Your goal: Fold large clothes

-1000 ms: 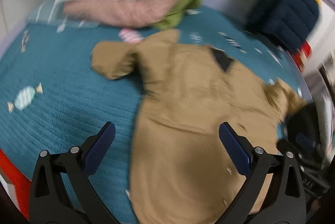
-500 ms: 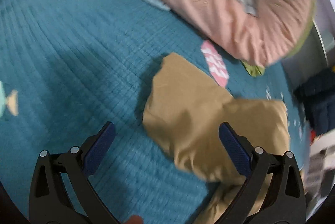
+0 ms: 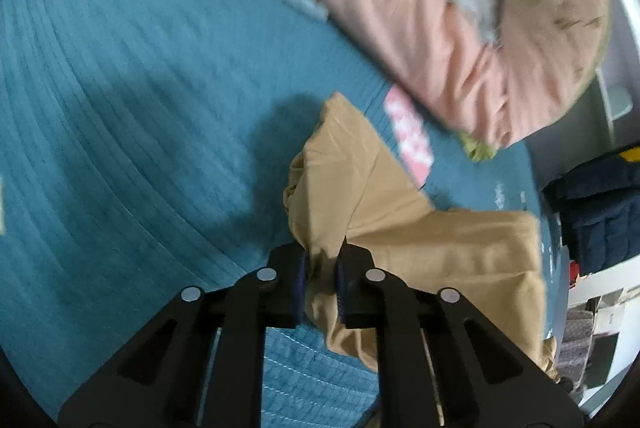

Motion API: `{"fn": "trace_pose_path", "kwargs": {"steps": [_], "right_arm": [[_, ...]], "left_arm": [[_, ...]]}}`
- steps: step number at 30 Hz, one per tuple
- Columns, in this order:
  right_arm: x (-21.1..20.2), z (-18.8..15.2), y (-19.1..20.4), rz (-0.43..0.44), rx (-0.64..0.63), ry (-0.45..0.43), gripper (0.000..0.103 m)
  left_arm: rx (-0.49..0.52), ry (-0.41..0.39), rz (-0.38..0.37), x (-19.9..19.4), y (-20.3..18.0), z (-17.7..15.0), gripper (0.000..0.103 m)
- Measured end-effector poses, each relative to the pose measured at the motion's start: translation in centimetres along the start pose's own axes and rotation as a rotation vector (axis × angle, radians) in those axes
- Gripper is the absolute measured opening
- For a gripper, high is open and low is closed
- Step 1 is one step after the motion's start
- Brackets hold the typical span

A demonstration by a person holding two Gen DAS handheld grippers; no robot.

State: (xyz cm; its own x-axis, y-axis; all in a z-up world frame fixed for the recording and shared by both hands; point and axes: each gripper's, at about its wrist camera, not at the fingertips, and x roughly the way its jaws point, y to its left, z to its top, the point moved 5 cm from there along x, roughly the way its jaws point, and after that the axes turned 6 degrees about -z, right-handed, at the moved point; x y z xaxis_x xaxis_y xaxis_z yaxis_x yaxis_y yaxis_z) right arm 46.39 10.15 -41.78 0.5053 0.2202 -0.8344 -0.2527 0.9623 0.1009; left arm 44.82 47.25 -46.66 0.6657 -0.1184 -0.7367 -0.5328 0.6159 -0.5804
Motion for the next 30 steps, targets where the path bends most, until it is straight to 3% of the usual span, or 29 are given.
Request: {"fn": "trace_pose_path", "kwargs": {"steps": [4,6,7,9,11,16,22,26,28,30], "right_arm": [[0.6,1.6,2.0,0.081,0.004,-0.015,0.094],[1.4,2.3,3.6,0.107,-0.013,-0.005,0.067],[2.2,2.6,4.6,0.117,-0.031,0.012,0.060],[4.2,2.7,6.7,0.139,-0.062,0.074,0.034],[6.0,2.5,8.5,0.201,-0.055,0.148,0.022],[9.3,1.3,11.4,0.229,-0.051,0.245,0.020],[10.3,1.9,9.9,0.320,0.036,0.280,0.017],[5.9,2.9,4.9,0.361,0.082,0.186,0.022],[3.5,3.1,1.5,0.313,0.066,0.139,0.022],[0.9,3.2,-3.7,0.210,0.054,0.084,0.022]], "left_arm": [[0.034,-0.130,-0.046,-6.3,0.0,1.6,0.010],[0.056,-0.190,-0.058,-9.2,-0.1,2.3,0.010],[0.065,-0.235,-0.055,-11.3,-0.2,2.7,0.010],[0.089,-0.289,-0.051,-13.7,-0.5,3.1,0.010],[0.105,-0.333,-0.064,-16.1,-0.9,3.5,0.011],[0.152,-0.371,-0.112,-19.5,-3.1,3.3,0.011],[0.292,-0.348,-0.168,-18.2,-11.2,0.8,0.011],[0.372,-0.280,-0.264,-15.5,-18.2,-2.0,0.011],[0.405,-0.239,-0.305,-13.6,-22.0,-4.2,0.011],[0.439,-0.191,-0.343,-11.4,-25.4,-6.6,0.011]]}}
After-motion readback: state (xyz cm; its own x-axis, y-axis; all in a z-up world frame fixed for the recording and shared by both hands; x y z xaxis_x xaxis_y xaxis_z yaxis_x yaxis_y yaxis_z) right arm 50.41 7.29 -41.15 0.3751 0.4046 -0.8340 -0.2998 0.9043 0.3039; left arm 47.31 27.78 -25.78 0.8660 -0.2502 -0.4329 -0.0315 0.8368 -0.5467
